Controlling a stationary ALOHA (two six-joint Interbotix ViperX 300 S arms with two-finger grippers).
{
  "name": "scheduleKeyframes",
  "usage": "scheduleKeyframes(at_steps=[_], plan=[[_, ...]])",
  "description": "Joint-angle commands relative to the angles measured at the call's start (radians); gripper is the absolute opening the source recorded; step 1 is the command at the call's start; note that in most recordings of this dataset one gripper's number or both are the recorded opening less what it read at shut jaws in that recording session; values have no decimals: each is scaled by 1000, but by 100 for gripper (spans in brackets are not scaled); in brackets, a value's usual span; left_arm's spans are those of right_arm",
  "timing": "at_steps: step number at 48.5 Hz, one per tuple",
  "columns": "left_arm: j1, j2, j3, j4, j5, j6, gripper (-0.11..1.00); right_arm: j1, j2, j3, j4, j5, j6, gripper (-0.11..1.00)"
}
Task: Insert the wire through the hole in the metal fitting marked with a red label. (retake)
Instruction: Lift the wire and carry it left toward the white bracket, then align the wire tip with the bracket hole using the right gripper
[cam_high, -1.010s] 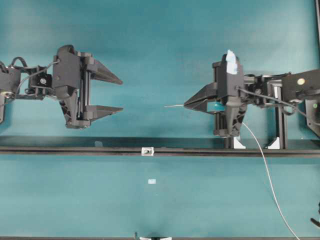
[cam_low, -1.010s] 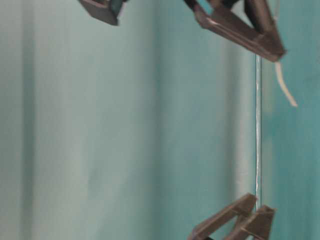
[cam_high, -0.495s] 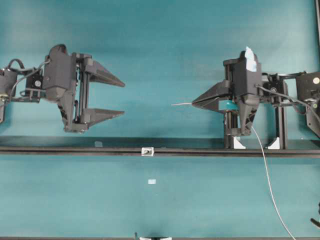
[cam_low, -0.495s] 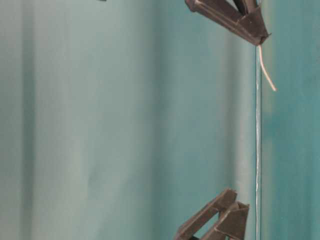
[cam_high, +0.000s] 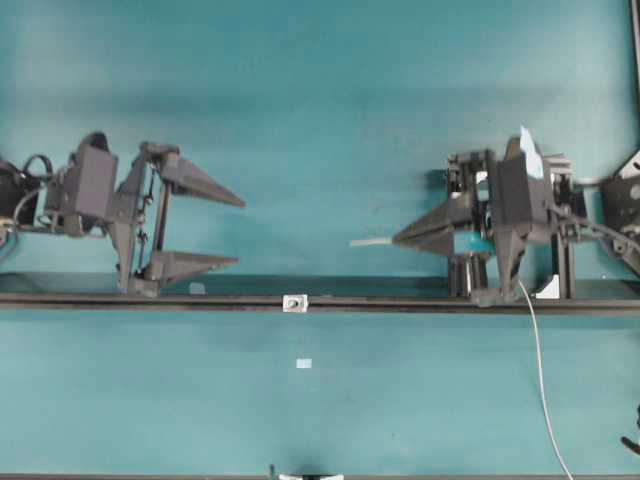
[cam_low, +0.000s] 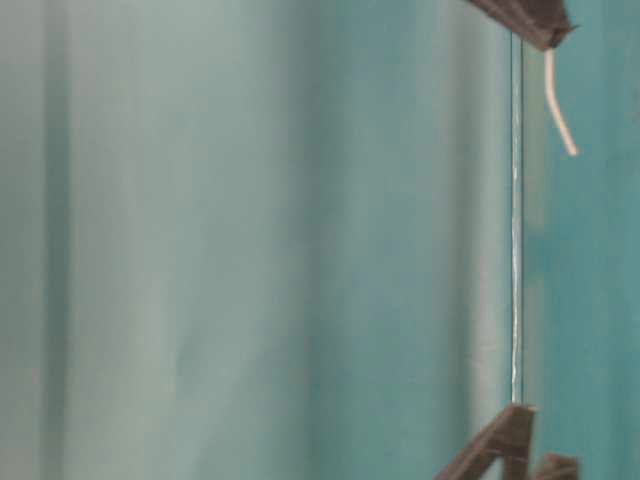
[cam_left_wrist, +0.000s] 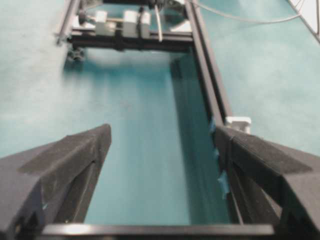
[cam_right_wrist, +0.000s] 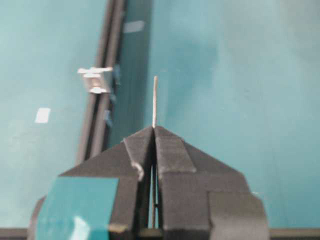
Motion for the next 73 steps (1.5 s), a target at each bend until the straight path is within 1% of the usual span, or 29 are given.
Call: scheduleKeyframes(at_steps=[1, 11, 15, 20, 27, 37, 41, 52, 62, 73], plan=[[-17, 34, -20, -5, -38, 3, 54, 37, 35, -6, 66, -78, -37, 3], [-46, 101, -55, -3, -55, 8, 54, 150, 129, -18, 259, -216, -176, 3], [-61, 121, -61, -5, -75, 9, 54, 196, 160, -25, 319, -252, -209, 3], [-80, 152, -63, -5, -123, 11, 54, 245, 196, -34, 362, -290, -218, 3], [-106, 201, -74, -12, -175, 11, 54, 302, 256, -58, 383, -356, -218, 3], [-130, 279, -133, -14, -187, 9, 54, 337, 345, -107, 463, -410, -218, 3], [-135, 305, -152, -14, -187, 9, 54, 345, 377, -123, 483, -428, -218, 3], [-138, 353, -167, -14, -206, 8, 54, 351, 428, -141, 497, -443, -218, 3], [-141, 364, -166, -14, -222, -2, 54, 360, 474, -146, 497, -499, -216, 3], [-141, 364, -169, -14, -222, -5, 54, 360, 495, -153, 508, -525, -215, 3]])
